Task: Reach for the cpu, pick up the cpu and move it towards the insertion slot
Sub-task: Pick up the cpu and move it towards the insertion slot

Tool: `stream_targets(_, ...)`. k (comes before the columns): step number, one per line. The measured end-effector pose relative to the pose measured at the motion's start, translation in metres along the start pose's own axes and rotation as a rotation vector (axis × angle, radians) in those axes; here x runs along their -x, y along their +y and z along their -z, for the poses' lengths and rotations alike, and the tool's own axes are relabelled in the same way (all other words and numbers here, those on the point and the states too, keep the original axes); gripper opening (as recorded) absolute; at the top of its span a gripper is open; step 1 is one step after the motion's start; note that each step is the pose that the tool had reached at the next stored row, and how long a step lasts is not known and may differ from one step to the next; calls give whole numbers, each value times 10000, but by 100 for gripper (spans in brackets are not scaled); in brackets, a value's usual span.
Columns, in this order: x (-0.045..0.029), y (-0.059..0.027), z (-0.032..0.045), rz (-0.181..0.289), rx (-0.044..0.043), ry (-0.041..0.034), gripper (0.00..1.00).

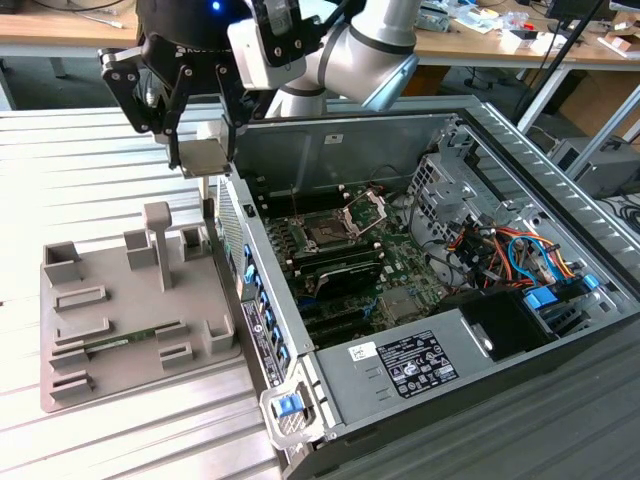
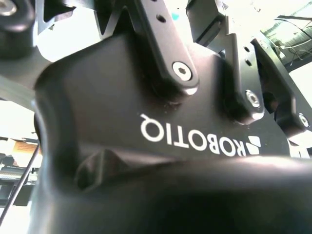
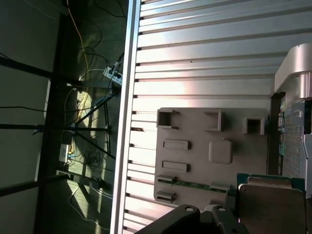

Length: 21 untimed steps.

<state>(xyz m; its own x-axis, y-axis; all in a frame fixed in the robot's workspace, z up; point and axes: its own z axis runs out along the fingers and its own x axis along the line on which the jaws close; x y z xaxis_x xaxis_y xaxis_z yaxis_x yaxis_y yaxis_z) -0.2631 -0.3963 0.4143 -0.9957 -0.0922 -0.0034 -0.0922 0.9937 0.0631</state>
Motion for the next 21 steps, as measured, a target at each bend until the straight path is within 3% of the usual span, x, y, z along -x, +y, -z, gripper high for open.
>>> stream_targets(21,161,-15,0,0,0,0,54)
